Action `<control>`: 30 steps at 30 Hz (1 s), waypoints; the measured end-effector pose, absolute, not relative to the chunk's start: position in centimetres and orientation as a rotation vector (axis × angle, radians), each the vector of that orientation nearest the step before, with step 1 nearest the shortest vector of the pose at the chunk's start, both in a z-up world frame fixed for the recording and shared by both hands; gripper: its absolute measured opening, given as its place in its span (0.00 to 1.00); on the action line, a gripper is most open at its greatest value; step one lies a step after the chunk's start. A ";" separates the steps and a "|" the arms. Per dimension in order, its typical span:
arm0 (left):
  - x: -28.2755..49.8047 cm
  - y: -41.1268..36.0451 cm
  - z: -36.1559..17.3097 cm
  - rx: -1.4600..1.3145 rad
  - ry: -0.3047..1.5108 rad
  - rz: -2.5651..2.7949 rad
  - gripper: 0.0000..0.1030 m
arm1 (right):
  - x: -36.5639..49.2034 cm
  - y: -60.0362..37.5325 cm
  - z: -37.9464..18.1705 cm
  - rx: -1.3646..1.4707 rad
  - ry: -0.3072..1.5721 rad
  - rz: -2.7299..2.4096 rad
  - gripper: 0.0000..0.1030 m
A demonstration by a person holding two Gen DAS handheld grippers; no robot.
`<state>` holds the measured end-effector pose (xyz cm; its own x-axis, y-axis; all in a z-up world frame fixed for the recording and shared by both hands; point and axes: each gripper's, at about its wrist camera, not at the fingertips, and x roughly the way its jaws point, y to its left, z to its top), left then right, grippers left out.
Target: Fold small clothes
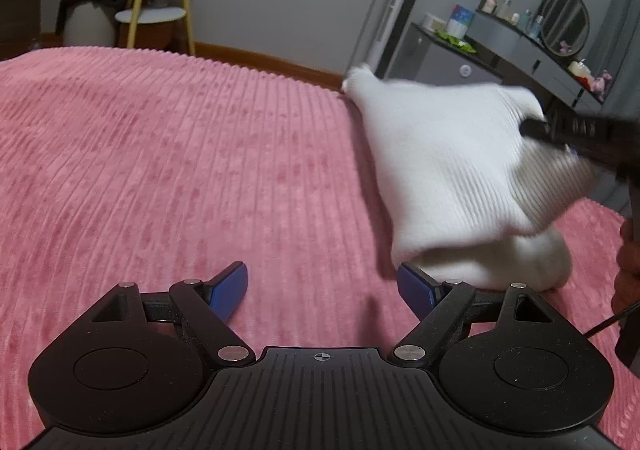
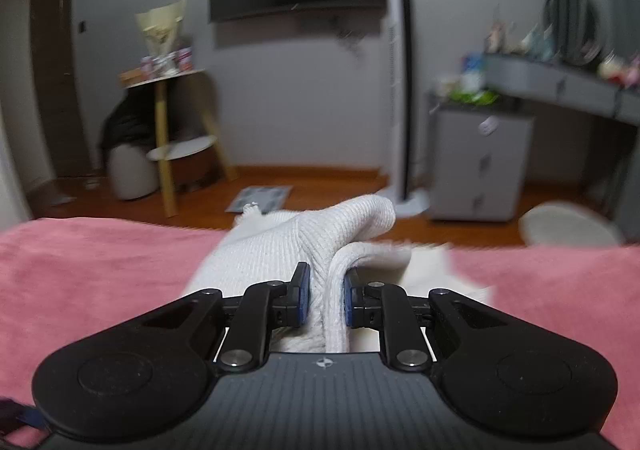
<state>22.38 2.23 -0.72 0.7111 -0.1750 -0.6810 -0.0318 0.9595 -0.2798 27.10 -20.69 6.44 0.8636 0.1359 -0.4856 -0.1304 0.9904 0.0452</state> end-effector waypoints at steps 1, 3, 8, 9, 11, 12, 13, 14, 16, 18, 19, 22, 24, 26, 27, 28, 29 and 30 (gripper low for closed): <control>22.4 2.0 -0.8 -0.277 0.782 -0.087 0.84 | 27.0 -21.6 6.1 0.015 0.517 0.114 0.15; 22.5 1.5 -1.1 -0.261 0.792 -0.096 0.84 | 27.4 -22.7 4.7 -0.026 0.552 0.057 0.16; 22.7 1.0 -0.9 -0.244 0.782 -0.125 0.84 | 27.6 -27.1 2.1 0.223 0.668 0.090 0.25; 22.8 1.0 -0.7 -0.260 0.778 -0.138 0.84 | 27.1 -28.3 2.2 0.322 0.659 0.134 0.30; 23.4 1.2 -0.5 -0.303 0.777 -0.170 0.84 | 26.4 -30.1 2.0 0.456 0.670 0.215 0.41; 23.7 1.2 -0.4 -0.326 0.773 -0.187 0.84 | 26.2 -30.6 1.7 0.493 0.689 0.244 0.45; 24.0 1.2 -0.4 -0.346 0.771 -0.197 0.84 | 26.0 -31.1 1.4 0.512 0.706 0.267 0.45; 24.4 1.2 -0.2 -0.361 0.768 -0.201 0.84 | 25.9 -31.4 1.2 0.529 0.724 0.285 0.45; 25.2 0.8 0.1 -0.369 0.766 -0.221 0.84 | 25.7 -31.6 0.9 0.548 0.735 0.313 0.45; 26.2 0.3 0.4 -0.368 0.772 -0.226 0.84 | 25.7 -31.3 0.8 0.526 0.744 0.309 0.41; 26.7 0.1 0.6 -0.370 0.776 -0.225 0.84 | 25.9 -31.1 0.7 0.512 0.757 0.305 0.20; 27.8 -0.1 1.2 -0.392 0.776 -0.244 0.84 | 25.4 -29.9 1.6 0.482 0.740 0.286 0.13; 28.6 -0.3 1.4 -0.405 0.777 -0.255 0.84 | 24.4 -30.7 1.9 0.548 0.675 0.349 0.13; 29.4 -0.3 1.2 -0.405 0.783 -0.238 0.84 | 23.8 -31.7 1.0 0.613 0.672 0.370 0.13; 29.8 -0.4 1.0 -0.401 0.794 -0.224 0.84 | 23.7 -31.7 0.4 0.587 0.695 0.343 0.13; 30.3 -0.3 0.8 -0.400 0.803 -0.211 0.83 | 23.8 -31.5 -0.2 0.521 0.733 0.298 0.13; 30.7 -0.2 0.6 -0.403 0.813 -0.200 0.82 | 23.9 -31.1 -0.8 0.448 0.774 0.258 0.13; 31.0 -0.1 0.5 -0.406 0.820 -0.196 0.82 | 23.8 -31.0 -1.0 0.423 0.776 0.255 0.13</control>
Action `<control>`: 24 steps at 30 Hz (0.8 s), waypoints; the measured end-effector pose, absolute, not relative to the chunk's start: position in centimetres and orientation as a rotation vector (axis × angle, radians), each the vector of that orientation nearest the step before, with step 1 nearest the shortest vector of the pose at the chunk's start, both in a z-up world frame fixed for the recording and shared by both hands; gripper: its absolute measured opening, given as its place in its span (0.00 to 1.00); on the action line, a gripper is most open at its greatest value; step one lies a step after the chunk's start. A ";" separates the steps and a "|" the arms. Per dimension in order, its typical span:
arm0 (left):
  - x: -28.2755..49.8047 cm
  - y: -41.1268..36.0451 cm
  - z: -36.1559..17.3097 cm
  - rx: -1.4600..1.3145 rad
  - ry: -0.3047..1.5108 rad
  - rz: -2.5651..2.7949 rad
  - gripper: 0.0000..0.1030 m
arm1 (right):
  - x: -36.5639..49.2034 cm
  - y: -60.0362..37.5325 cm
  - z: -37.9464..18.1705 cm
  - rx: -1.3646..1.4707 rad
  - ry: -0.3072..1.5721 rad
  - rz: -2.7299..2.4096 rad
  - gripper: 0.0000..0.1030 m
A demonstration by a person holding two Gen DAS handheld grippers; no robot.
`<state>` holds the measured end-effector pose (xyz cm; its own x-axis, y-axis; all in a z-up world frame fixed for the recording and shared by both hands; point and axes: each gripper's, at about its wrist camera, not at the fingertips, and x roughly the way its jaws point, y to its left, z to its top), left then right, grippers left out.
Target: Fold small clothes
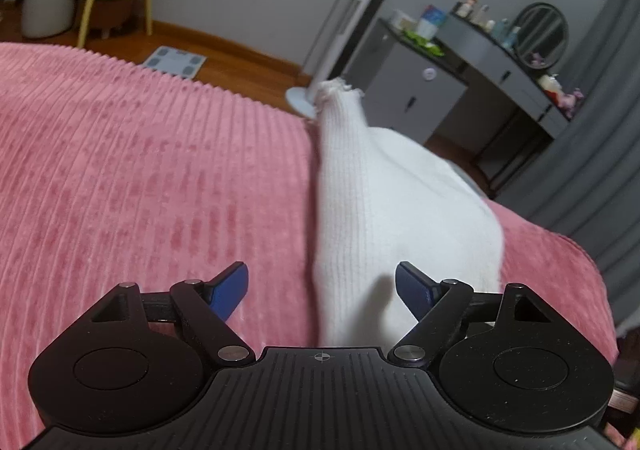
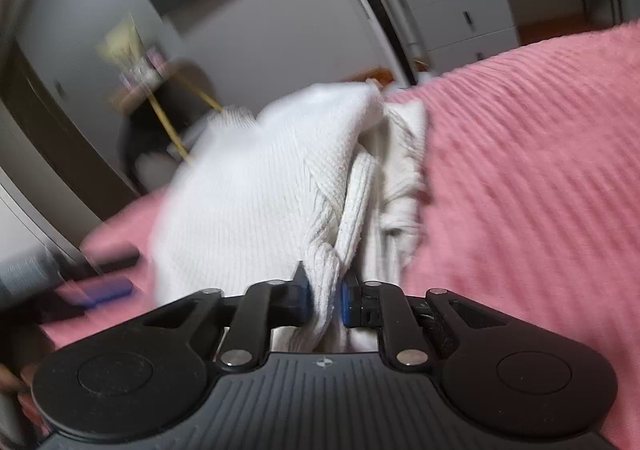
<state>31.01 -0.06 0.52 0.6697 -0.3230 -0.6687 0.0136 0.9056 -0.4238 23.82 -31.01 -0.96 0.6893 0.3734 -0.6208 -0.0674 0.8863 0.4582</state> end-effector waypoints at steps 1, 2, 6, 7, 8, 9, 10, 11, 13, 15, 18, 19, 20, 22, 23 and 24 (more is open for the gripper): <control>31.2 0.1 0.6 -0.406 0.822 -0.198 0.82 | 23.7 -31.2 -0.6 0.437 0.774 0.253 0.16; 31.4 0.2 0.8 -0.402 0.818 -0.200 0.82 | 23.6 -31.3 0.2 0.443 0.767 0.238 0.20; 32.5 0.0 2.0 -0.361 0.752 -0.183 0.82 | 23.0 -30.7 3.8 0.293 0.633 0.131 0.29; 33.0 -0.2 2.2 -0.362 0.740 -0.179 0.82 | 23.1 -30.0 4.5 0.249 0.599 0.121 0.29; 33.7 -0.6 2.3 -0.366 0.730 -0.176 0.82 | 23.6 -29.2 4.9 0.213 0.588 0.127 0.29; 34.4 -1.0 2.3 -0.367 0.729 -0.165 0.82 | 24.4 -28.3 5.1 0.191 0.588 0.145 0.29; 35.1 -1.6 2.2 -0.359 0.733 -0.149 0.80 | 25.2 -27.4 5.1 0.176 0.581 0.183 0.26; 35.7 -2.2 1.9 -0.336 0.741 -0.148 0.80 | 26.2 -26.7 5.1 0.153 0.574 0.202 0.25; 36.9 -3.5 1.2 -0.264 0.771 -0.138 0.77 | 27.9 -25.2 4.5 0.050 0.567 0.202 0.21; 37.8 -4.6 0.3 -0.208 0.794 -0.134 0.79 | 29.1 -24.2 3.6 -0.030 0.571 0.203 0.21; 38.3 -5.6 -0.6 -0.167 0.788 -0.157 0.82 | 30.0 -24.1 1.8 -0.126 0.603 0.163 0.18; 38.5 -5.9 -1.0 -0.161 0.789 -0.167 0.84 | 29.9 -24.3 1.0 -0.187 0.596 0.146 0.18; 38.5 -6.2 -1.3 -0.154 0.788 -0.164 0.85 | 30.0 -23.8 0.4 -0.228 0.585 0.132 0.18; 38.6 -6.8 -1.6 -0.128 0.776 -0.138 0.90 | 30.5 -24.4 -0.1 -0.196 0.569 0.144 0.18; 38.3 -6.8 -1.4 -0.121 0.771 -0.135 0.90 | 30.5 -24.8 0.1 -0.161 0.571 0.152 0.18; 38.0 -6.6 -1.2 -0.126 0.769 -0.138 0.90 | 30.3 -25.5 0.5 -0.110 0.574 0.159 0.18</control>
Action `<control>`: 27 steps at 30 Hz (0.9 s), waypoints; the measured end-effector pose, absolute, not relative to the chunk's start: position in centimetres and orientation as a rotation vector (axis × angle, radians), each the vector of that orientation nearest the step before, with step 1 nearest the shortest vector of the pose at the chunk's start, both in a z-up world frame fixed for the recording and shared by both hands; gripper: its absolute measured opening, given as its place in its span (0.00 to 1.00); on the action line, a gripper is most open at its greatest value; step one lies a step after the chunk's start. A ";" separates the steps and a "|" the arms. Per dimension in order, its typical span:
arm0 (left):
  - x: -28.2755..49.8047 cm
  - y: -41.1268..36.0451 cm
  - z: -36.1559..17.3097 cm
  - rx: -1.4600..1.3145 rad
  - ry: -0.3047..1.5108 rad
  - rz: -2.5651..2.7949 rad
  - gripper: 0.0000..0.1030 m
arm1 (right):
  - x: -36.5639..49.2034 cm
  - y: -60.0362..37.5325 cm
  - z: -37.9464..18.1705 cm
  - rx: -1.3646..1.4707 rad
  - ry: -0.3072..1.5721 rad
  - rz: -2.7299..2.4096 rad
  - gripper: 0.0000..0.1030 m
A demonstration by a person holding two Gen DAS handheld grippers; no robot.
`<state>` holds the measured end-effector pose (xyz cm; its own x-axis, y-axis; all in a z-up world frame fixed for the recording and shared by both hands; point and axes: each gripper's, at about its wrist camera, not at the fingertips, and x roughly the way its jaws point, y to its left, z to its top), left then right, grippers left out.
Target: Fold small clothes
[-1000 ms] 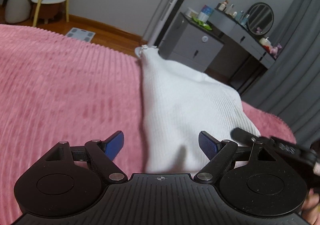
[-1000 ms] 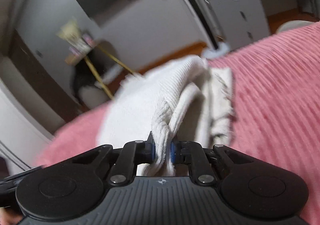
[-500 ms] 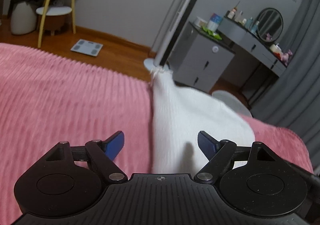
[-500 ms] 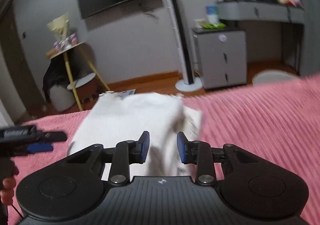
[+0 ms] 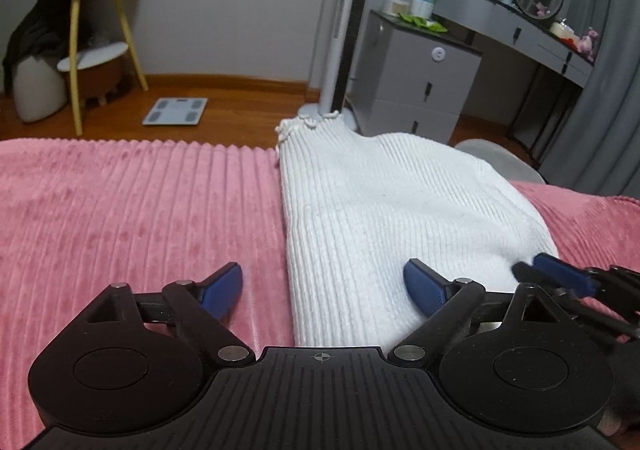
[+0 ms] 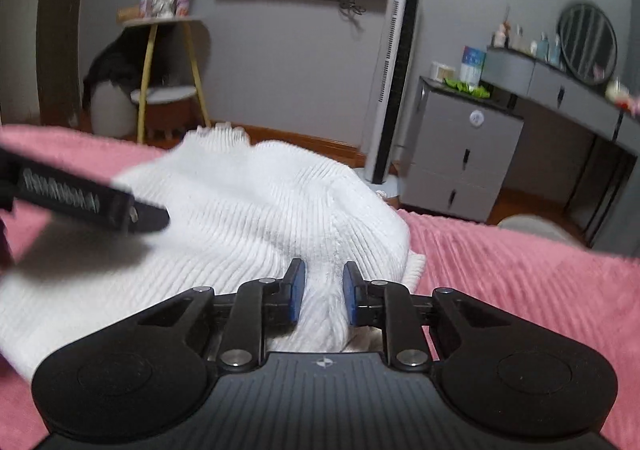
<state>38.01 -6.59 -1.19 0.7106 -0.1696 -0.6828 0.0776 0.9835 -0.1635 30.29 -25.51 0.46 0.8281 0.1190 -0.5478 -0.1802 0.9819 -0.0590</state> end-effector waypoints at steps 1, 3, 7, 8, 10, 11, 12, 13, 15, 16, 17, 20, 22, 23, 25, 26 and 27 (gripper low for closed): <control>37.6 -6.2 -1.0 -0.138 0.772 -0.146 0.90 | 30.0 -26.2 0.7 -0.053 0.578 0.163 0.19; 36.8 -5.1 -0.5 -0.165 0.780 -0.167 0.88 | 28.8 -27.8 1.6 0.059 0.591 0.166 0.23; 35.4 -3.3 0.4 -0.229 0.779 -0.224 0.86 | 26.2 -30.5 1.7 0.181 0.615 0.111 0.57; 35.2 -3.0 0.4 -0.253 0.785 -0.246 0.86 | 25.8 -31.1 1.7 0.226 0.622 0.122 0.57; 35.5 -2.6 0.0 -0.307 0.818 -0.290 0.86 | 25.9 -32.5 1.4 0.338 0.644 0.142 0.57; 35.8 -2.5 -0.4 -0.334 0.839 -0.308 0.87 | 26.4 -33.1 1.1 0.401 0.665 0.148 0.57; 36.1 -2.4 -0.8 -0.356 0.854 -0.323 0.87 | 27.1 -33.6 0.7 0.455 0.687 0.158 0.58; 36.5 -2.4 -1.1 -0.370 0.861 -0.332 0.87 | 27.6 -33.9 0.2 0.510 0.708 0.177 0.58; 37.6 -2.5 -1.9 -0.406 0.887 -0.351 0.86 | 29.0 -34.3 -1.0 0.589 0.735 0.183 0.60; 38.2 -2.5 -2.2 -0.430 0.901 -0.357 0.86 | 29.6 -34.5 -1.6 0.625 0.746 0.199 0.63; 38.6 -2.6 -2.4 -0.451 0.905 -0.364 0.84 | 30.3 -34.7 -2.3 0.668 0.761 0.214 0.65; 39.2 -2.7 -2.7 -0.474 0.897 -0.367 0.69 | 31.2 -35.0 -3.3 0.745 0.763 0.226 0.60; 39.2 -2.4 -2.6 -0.480 0.888 -0.370 0.51 | 31.4 -34.4 -3.1 0.705 0.763 0.229 0.48; 39.1 -2.3 -2.3 -0.475 0.878 -0.372 0.46 | 31.5 -34.0 -2.8 0.680 0.755 0.229 0.44; 38.6 -2.1 -1.2 -0.447 0.852 -0.371 0.37 | 31.2 -33.0 -1.8 0.612 0.735 0.223 0.35; 38.2 -2.1 -0.6 -0.430 0.837 -0.370 0.37 | 30.9 -32.7 -1.1 0.581 0.715 0.226 0.34; 37.9 -1.9 -0.1 -0.417 0.826 -0.366 0.37 | 30.5 -32.1 -0.3 0.551 0.696 0.232 0.33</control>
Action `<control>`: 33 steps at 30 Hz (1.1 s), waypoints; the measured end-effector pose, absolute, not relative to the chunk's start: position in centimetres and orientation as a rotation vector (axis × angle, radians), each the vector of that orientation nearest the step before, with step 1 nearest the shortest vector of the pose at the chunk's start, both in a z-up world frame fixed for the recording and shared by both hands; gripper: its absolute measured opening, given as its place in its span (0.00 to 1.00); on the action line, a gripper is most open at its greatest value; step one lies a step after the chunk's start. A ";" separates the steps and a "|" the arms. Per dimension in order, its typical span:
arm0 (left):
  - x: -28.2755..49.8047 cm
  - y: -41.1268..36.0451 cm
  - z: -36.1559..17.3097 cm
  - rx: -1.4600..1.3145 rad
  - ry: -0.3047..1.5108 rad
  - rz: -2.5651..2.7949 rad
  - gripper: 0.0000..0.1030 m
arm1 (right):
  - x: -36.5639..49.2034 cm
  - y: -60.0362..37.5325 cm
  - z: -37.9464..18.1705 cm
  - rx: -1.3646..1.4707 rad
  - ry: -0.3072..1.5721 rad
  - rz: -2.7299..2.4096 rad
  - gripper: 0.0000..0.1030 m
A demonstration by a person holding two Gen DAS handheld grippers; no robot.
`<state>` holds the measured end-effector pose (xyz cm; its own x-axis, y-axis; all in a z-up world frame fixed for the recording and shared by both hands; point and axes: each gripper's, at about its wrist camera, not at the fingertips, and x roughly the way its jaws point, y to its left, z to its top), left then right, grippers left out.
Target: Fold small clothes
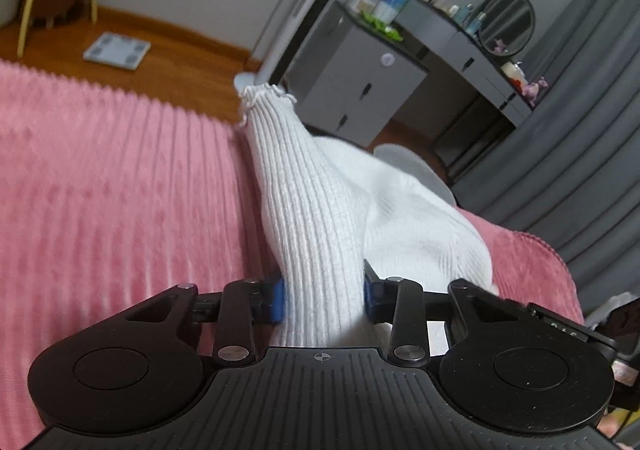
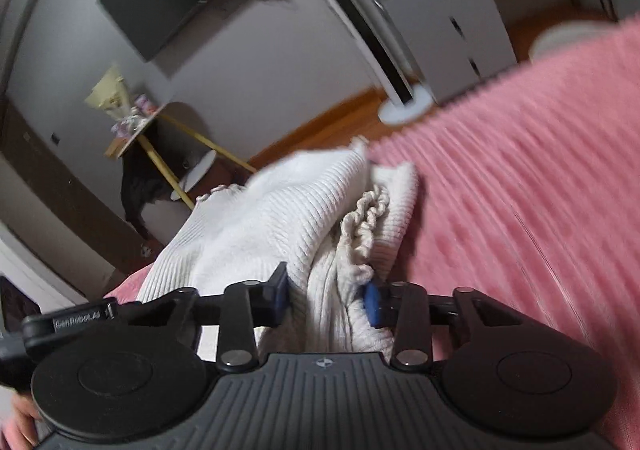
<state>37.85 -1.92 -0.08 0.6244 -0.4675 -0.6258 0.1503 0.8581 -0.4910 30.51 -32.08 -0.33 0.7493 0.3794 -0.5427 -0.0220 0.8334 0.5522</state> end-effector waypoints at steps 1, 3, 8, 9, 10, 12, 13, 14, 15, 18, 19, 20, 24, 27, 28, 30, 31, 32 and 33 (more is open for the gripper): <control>37.3 -1.8 0.5 -0.399 0.813 -0.358 0.37 | 30.1 -31.5 0.4 0.530 0.679 0.239 0.33; 36.2 -1.4 2.0 -0.357 0.784 -0.344 0.37 | 29.4 -30.6 1.6 0.540 0.658 0.275 0.32; 31.4 1.4 4.4 -0.295 0.776 -0.272 0.37 | 27.8 -27.6 3.1 0.525 0.641 0.368 0.33; 30.6 2.1 4.5 -0.293 0.778 -0.254 0.37 | 27.4 -27.0 2.9 0.539 0.645 0.382 0.33; 30.1 2.6 4.4 -0.291 0.784 -0.231 0.38 | 27.2 -26.2 2.8 0.553 0.649 0.400 0.33; 29.4 3.7 3.6 -0.286 0.814 -0.168 0.46 | 26.2 -24.6 2.2 0.563 0.665 0.427 0.36; 28.9 4.1 3.2 -0.268 0.828 -0.120 0.49 | 25.6 -23.9 1.9 0.554 0.685 0.416 0.42; 28.1 4.5 2.9 -0.249 0.834 -0.074 0.49 | 24.9 -23.5 1.6 0.545 0.706 0.373 0.44; 26.8 5.1 2.8 -0.237 0.827 -0.064 0.50 | 24.0 -23.3 1.5 0.544 0.709 0.328 0.45; 22.7 5.4 2.9 -0.198 0.790 -0.070 0.67 | 20.4 -24.5 1.4 0.648 0.719 0.290 0.45; 21.4 5.2 2.8 -0.177 0.782 -0.068 0.68 | 19.1 -24.8 1.5 0.668 0.717 0.288 0.45; 20.3 4.9 2.6 -0.156 0.770 -0.074 0.68 | 17.8 -24.8 1.7 0.670 0.712 0.285 0.45; 18.1 4.4 0.6 -0.149 0.817 -0.073 0.72 | 15.2 -23.9 1.7 0.727 0.751 0.321 0.45; 17.5 4.5 -0.2 -0.178 0.831 -0.054 0.72 | 15.3 -22.7 0.8 0.726 0.811 0.321 0.44; 17.6 4.5 -0.4 -0.182 0.839 -0.048 0.72 | 15.4 -22.3 0.6 0.726 0.820 0.319 0.43; 17.8 4.4 -0.5 -0.181 0.846 -0.038 0.72 | 15.6 -21.7 0.4 0.742 0.829 0.314 0.34; 17.5 4.2 -0.8 -0.172 0.848 -0.037 0.72 | 15.3 -21.6 0.4 0.745 0.820 0.312 0.32; 17.8 4.0 -0.8 -0.158 0.850 -0.038 0.72 | 15.2 -21.3 0.5 0.748 0.805 0.317 0.31; 18.0 3.9 -0.8 -0.145 0.851 -0.040 0.72 | 15.3 -21.3 0.6 0.757 0.788 0.319 0.30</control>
<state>17.96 3.87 -0.78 0.6594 -0.0931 -0.7460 -0.0226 0.9894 -0.1434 15.30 -21.32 0.55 0.6758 0.5222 -0.5202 0.0127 0.6974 0.7166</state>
